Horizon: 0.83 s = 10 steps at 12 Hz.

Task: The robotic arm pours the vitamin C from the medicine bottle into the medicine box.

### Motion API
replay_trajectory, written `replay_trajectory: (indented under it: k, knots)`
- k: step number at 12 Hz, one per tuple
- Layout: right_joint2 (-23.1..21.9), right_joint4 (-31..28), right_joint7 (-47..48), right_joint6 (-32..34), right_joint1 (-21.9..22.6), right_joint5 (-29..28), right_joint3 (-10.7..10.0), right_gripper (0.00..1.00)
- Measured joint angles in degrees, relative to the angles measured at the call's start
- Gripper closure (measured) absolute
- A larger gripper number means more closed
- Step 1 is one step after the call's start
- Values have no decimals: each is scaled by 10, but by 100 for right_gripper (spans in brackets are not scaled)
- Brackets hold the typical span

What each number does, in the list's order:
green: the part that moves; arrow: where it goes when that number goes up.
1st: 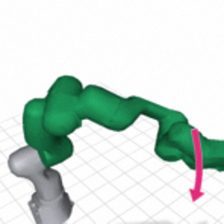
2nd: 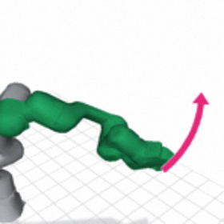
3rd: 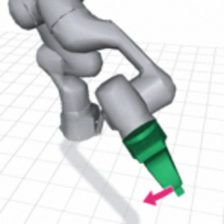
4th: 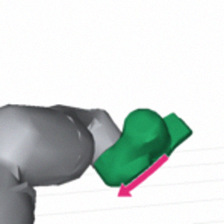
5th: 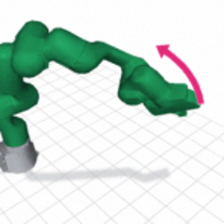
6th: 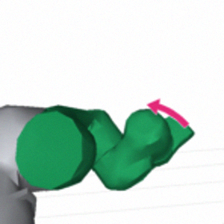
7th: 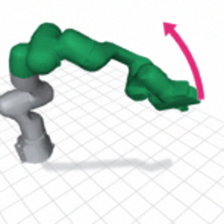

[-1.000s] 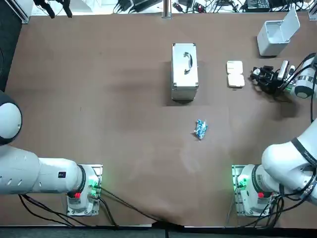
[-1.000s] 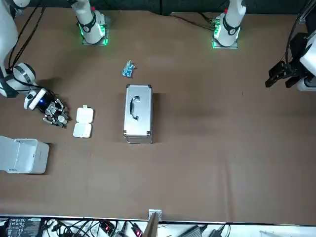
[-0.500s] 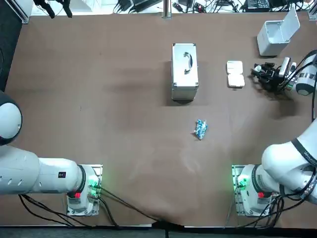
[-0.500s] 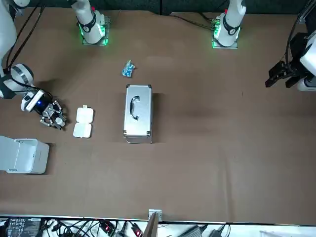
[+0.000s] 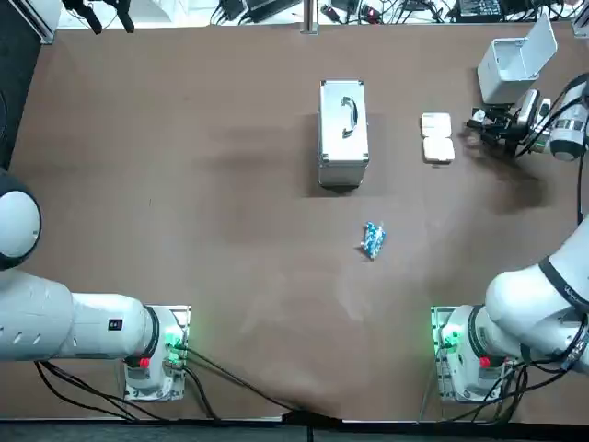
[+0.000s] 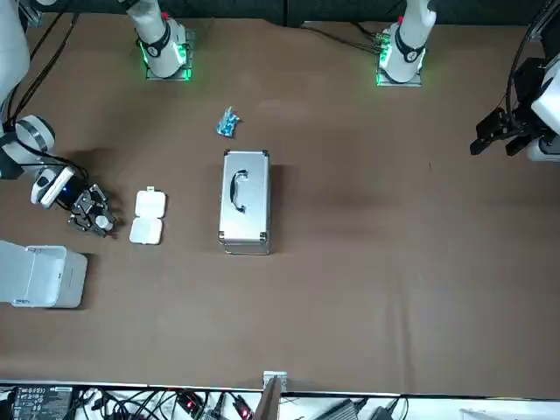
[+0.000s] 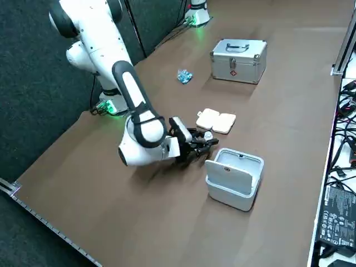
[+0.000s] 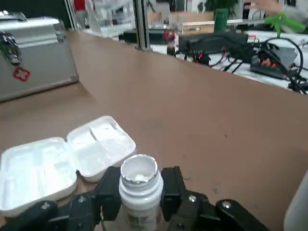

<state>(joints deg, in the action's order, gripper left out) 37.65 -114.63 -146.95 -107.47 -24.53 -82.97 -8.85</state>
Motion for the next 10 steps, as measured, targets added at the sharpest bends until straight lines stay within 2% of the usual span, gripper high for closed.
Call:
replay_trajectory:
  k: [3,5,10]
  knots:
    - [-17,1,28,-56,27,17,-2,56]
    - [-43,2,89,-102,54,64,-1,56]
    - [-71,2,163,-167,76,102,27,56]
